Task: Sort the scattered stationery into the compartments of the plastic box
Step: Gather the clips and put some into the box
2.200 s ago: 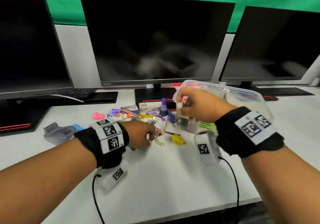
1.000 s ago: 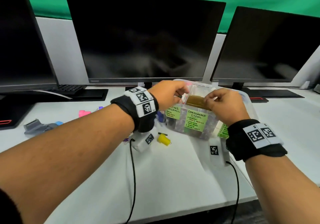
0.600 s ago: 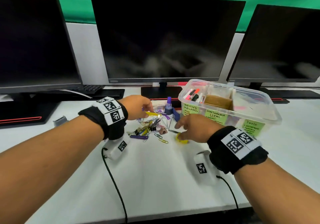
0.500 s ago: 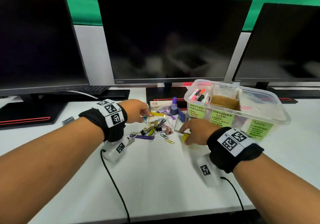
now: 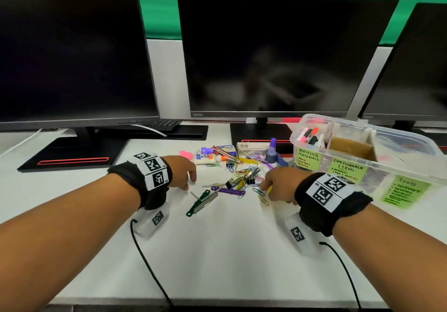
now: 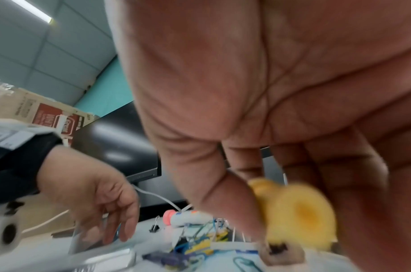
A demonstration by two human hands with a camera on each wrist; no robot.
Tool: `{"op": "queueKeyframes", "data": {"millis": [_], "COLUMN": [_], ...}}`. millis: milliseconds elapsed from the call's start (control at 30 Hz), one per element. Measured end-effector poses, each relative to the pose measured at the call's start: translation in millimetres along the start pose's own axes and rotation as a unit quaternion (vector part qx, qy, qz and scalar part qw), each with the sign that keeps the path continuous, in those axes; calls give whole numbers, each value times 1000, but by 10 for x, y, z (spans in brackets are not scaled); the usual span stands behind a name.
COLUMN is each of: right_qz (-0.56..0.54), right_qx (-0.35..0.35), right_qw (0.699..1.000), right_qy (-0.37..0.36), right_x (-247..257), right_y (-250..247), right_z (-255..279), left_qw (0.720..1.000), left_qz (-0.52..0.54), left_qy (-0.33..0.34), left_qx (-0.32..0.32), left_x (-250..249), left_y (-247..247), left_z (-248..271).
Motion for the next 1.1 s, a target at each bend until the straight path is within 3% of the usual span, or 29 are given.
{"op": "queueKeyframes", "data": {"millis": [133,233,400,633,900,1100], "right_qz": [12,3,18,17,20,10], "right_qx": [-47,-76,-24,-24,-10,-6], "right_qw": [997,996,999,999,1000,1000], "right_qy": [52,47,36,22,7,7], "right_x": [-62,-21,115,131,140,136], "right_y": [-171,-204,-48,-18,32,59], "right_z": [-111,-191,-266,-336,-338,-378], "left_qw": [998,996,991,984,985,986], "left_qz": [-51,-75,-83,-163,-149,-133], "left_qy": [12,16,-27,-65,-82,-89], "left_qx": [-21,-49,-101,-35,35,-38], "left_x": [-45,-146,-144,103,422,29], "left_y": [-59,-171,-313,4,404,-360], "left_z": [-38,-147,-472,-911,-1685,-1231]}}
Point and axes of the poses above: each hand's wrist, its own z-axis away from the middle knuckle, its own y-axis out of the palm, x = y × z, the point moved 9 cm from there along -z, towards the middle knuckle, and after that the axes turned 8 degrees about -x, right-handed, at the moved point
